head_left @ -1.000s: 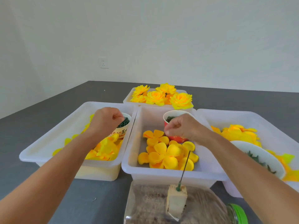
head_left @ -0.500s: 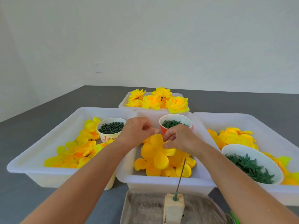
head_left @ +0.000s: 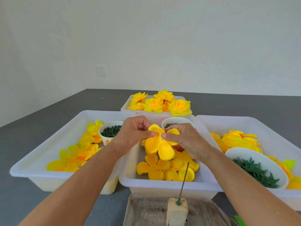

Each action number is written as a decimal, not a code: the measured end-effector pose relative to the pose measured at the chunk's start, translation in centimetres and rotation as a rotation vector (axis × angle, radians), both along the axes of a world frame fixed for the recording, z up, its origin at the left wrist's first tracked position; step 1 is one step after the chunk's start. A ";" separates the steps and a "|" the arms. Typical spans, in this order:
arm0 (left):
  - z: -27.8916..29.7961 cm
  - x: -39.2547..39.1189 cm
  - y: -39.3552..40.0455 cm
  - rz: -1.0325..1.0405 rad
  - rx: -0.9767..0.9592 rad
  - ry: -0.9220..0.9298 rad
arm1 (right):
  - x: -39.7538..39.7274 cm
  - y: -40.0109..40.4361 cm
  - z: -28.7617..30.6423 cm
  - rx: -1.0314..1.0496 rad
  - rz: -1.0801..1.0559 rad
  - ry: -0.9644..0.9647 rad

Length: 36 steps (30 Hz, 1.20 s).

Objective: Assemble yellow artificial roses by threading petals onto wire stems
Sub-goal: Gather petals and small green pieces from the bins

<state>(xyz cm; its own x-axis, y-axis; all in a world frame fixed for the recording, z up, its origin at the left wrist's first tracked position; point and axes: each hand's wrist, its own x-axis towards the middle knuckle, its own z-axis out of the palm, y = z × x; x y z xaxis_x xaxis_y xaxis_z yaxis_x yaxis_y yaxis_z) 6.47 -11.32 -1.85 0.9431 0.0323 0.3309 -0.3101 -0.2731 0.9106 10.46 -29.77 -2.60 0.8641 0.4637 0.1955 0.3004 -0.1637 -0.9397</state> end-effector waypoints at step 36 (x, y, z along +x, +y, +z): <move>0.0 -0.2 -0.6 -0.117 -0.006 0.078 | -0.3 0.1 0.5 0.029 -0.043 -0.173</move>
<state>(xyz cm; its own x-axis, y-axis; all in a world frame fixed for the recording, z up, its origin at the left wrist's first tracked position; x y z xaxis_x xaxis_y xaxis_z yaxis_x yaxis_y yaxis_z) 6.27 -11.87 -1.82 0.9633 -0.0779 0.2570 -0.2683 -0.2333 0.9347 10.15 -29.70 -2.05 0.8356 0.4191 0.3552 0.4509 -0.1537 -0.8792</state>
